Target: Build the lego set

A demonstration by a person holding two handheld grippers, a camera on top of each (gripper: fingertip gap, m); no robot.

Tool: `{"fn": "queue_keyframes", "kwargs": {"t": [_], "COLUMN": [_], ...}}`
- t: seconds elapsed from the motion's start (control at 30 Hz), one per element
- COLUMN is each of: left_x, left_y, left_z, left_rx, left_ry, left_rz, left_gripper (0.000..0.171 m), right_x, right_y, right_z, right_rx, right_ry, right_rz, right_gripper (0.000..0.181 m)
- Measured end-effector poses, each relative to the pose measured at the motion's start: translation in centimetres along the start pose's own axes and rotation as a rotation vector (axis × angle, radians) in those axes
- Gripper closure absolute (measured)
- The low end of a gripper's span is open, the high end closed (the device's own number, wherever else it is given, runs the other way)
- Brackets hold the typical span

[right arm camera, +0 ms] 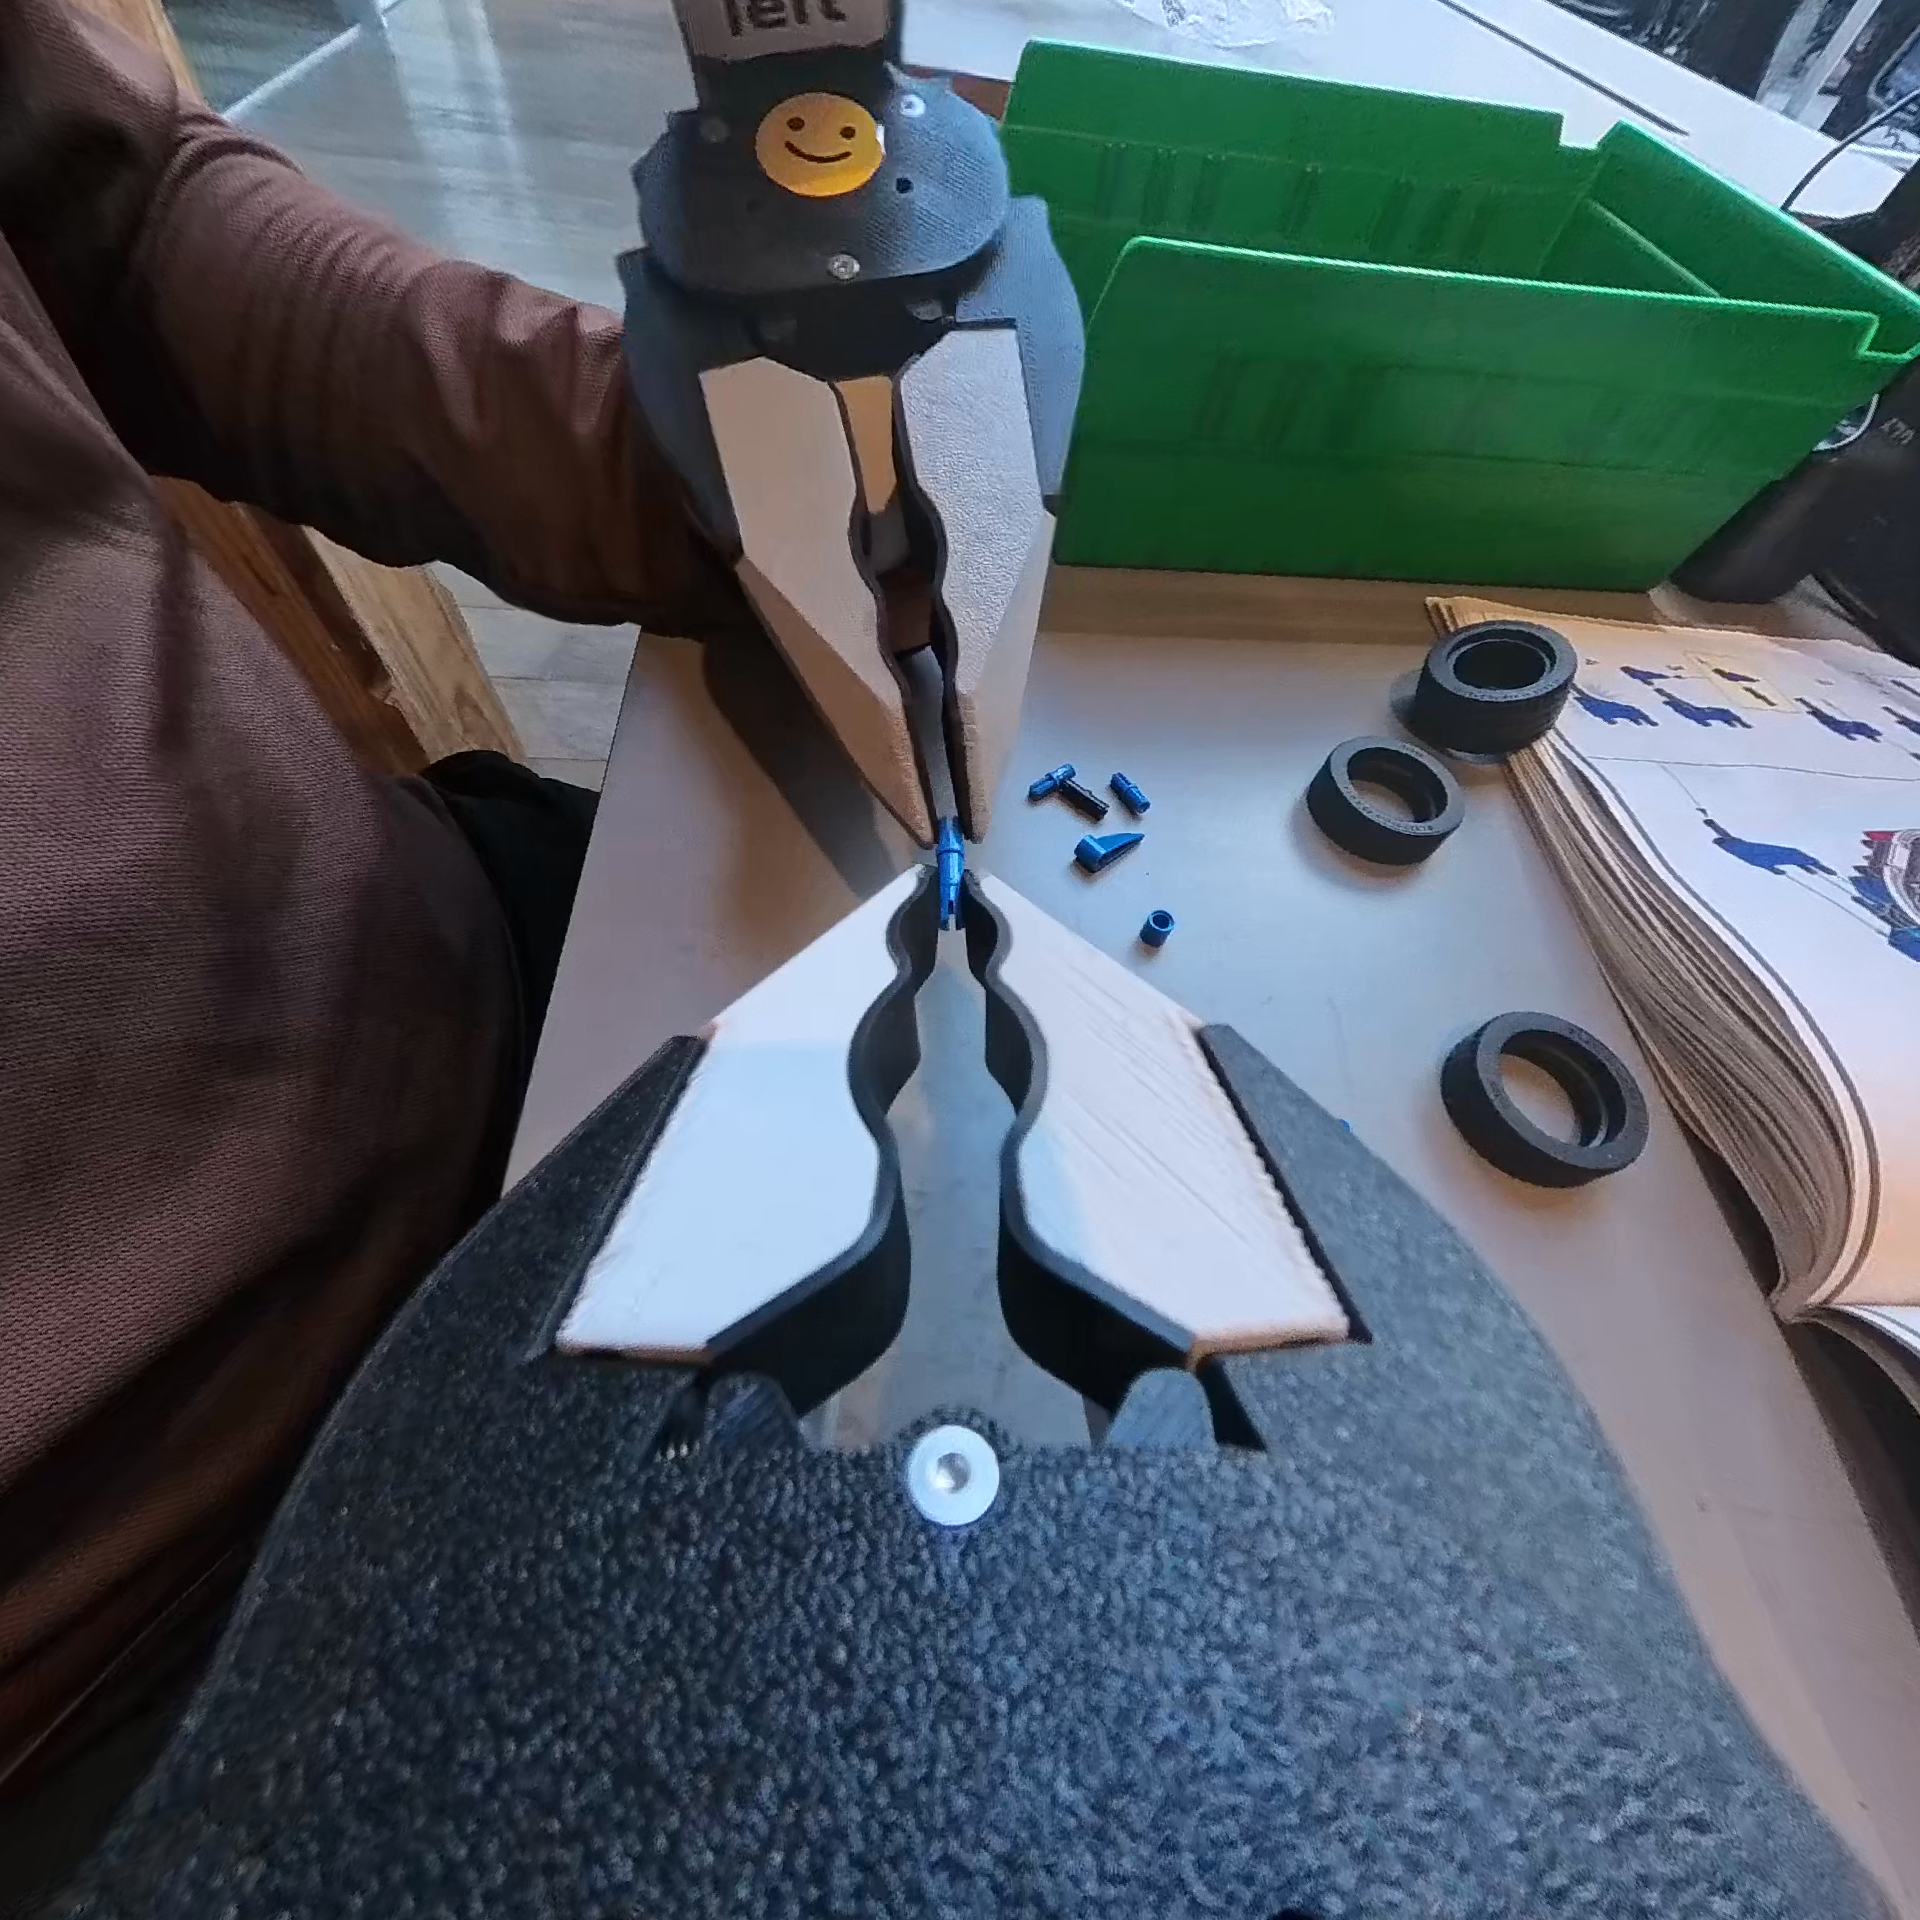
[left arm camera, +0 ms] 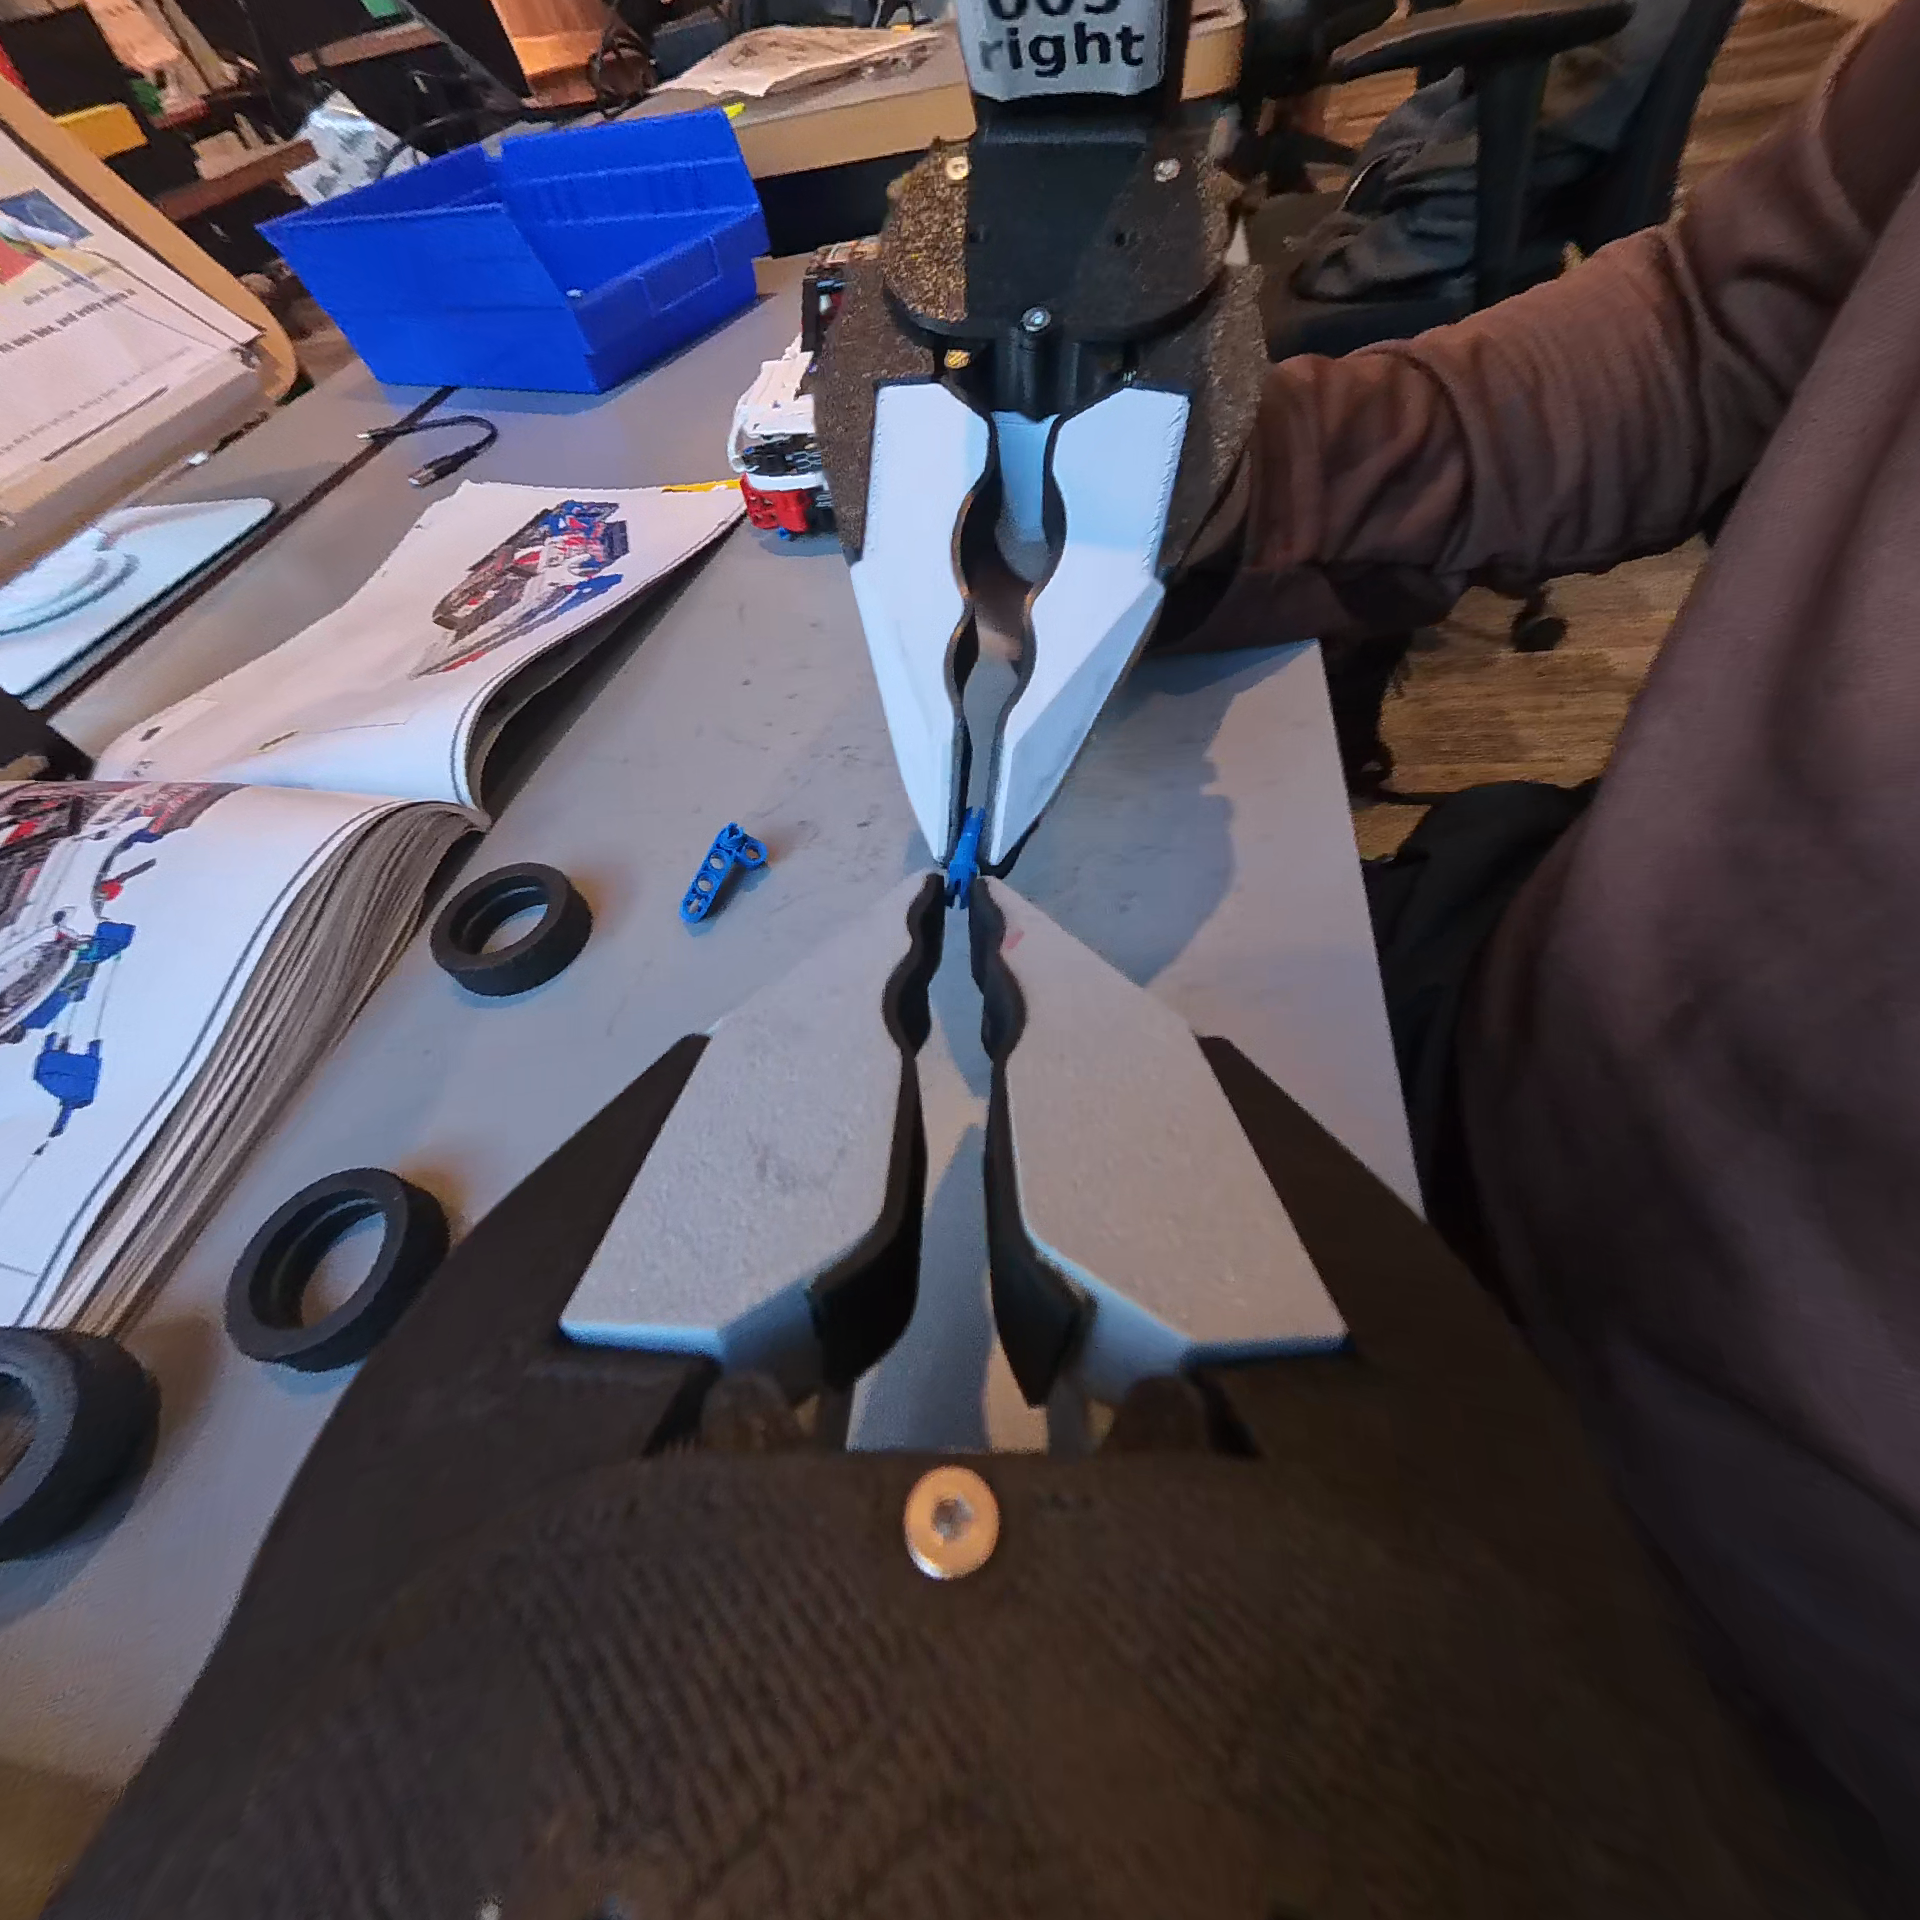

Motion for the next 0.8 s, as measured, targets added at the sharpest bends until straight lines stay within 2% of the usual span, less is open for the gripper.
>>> {"fn": "queue_keyframes", "kwargs": {"t": [0.8], "left_x": [0.37], "left_y": [-0.2], "left_z": [0.37], "left_rx": [-0.018], "left_ry": [0.061], "left_rz": [-0.006], "left_gripper": [0.17], "right_x": [0.35], "right_y": [-0.02], "right_z": [0.1], "right_rx": [-0.002], "right_ry": [0.032], "right_rz": [0.008], "right_gripper": [0.177]}}
Point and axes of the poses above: each gripper's, where its closed fingertips meet, z out along the fingers, x out of its underside, y = z × x across the jaws, the point moved 7 cm from there along -z, back along the fingers, and after that the axes turned 11 degrees about -y, right-handed, at the moved point
